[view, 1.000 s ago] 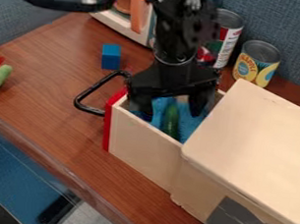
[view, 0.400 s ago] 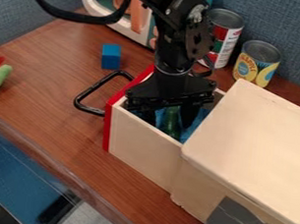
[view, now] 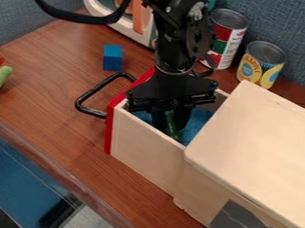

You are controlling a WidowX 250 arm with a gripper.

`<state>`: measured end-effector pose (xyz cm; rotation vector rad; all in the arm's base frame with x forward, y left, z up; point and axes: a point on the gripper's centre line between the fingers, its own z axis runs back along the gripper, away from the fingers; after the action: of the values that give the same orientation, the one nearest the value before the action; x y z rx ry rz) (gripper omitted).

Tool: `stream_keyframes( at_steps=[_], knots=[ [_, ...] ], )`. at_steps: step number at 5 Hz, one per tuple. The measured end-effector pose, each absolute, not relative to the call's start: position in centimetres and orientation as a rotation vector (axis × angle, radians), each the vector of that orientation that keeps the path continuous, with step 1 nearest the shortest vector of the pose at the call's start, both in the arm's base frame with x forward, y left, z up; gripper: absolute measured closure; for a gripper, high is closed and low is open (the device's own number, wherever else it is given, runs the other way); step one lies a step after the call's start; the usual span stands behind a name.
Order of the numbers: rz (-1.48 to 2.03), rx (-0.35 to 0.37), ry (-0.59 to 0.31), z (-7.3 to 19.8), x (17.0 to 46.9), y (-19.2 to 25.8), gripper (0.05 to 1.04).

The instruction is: Take the thing out of the drawer and put it on the left side of the table

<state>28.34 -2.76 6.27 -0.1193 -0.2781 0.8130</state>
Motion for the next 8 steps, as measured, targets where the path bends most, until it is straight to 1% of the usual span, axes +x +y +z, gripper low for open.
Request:
stream_keyframes(
  at_steps=[1,3,5,6,8],
  knots=[
    [0.776,-0.158,-0.267,7.5,28.9,-2.7,0.794],
    [0.746,-0.231,-0.285,10.4,28.8,-2.7,0.794],
    [0.776,-0.255,-0.314,12.9,28.2,0.5,0.794],
    [0.805,-0.248,-0.319,13.6,27.9,3.7,0.794],
    [0.776,-0.143,-0.254,11.3,27.8,9.4,0.794]
  ],
)
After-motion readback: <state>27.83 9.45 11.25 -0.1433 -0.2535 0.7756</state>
